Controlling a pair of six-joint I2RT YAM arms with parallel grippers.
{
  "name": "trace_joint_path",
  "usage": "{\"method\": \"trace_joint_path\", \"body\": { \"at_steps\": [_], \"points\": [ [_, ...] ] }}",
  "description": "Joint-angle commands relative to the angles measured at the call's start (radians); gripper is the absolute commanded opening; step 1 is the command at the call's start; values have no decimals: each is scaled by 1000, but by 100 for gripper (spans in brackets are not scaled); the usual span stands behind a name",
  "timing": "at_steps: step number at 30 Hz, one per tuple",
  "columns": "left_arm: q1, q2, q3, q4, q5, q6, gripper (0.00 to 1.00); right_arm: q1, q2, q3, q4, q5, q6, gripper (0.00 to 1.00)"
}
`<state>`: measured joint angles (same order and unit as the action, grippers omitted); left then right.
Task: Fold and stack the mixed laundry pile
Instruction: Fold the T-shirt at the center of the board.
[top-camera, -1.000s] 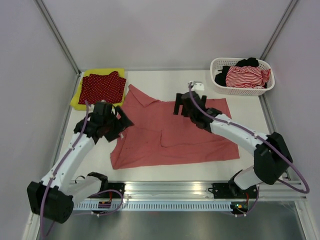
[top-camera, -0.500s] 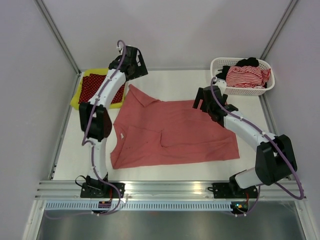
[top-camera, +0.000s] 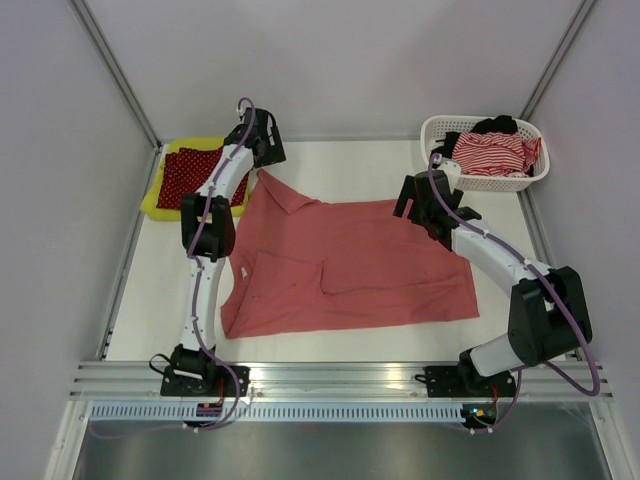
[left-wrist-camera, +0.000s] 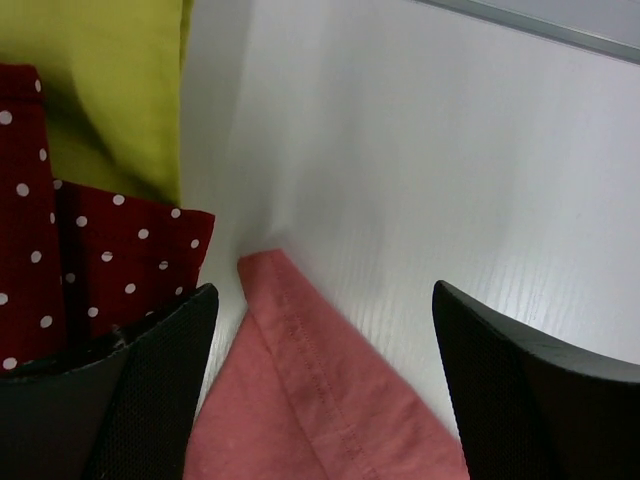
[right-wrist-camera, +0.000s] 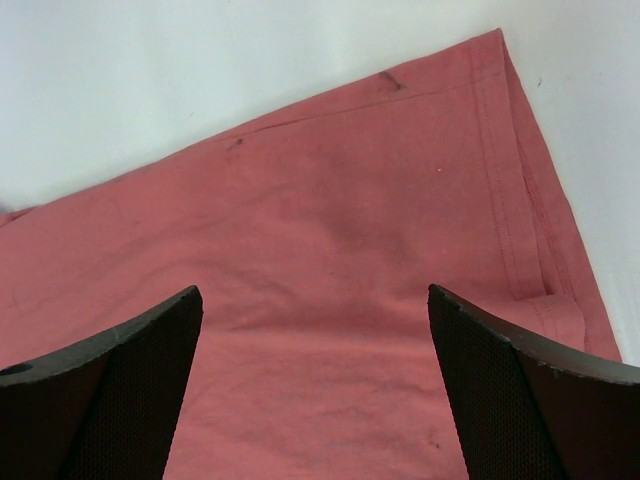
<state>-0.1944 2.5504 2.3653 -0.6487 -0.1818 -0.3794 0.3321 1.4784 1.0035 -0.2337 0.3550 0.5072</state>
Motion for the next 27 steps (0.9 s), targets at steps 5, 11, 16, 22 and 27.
{"method": "trace_joint_path", "body": {
  "at_steps": [5, 11, 16, 22, 27],
  "points": [
    [-8, 65, 26, 81, -16, 45, 85, -11, 25, 1, 2, -13, -9, 98],
    [13, 76, 29, 72, -5, -3, 77, -18, 25, 1, 0, -14, -10, 98],
    [15, 56, -11, 67, 4, -21, 45, -22, 28, 0, 1, -13, -7, 98],
    [15, 7, -57, 63, 18, -27, 2, -41, 40, 24, -26, 48, 1, 98],
    [15, -94, -136, 66, -48, -30, 2, -54, 63, 41, -36, 96, -6, 98]
  ]
}}
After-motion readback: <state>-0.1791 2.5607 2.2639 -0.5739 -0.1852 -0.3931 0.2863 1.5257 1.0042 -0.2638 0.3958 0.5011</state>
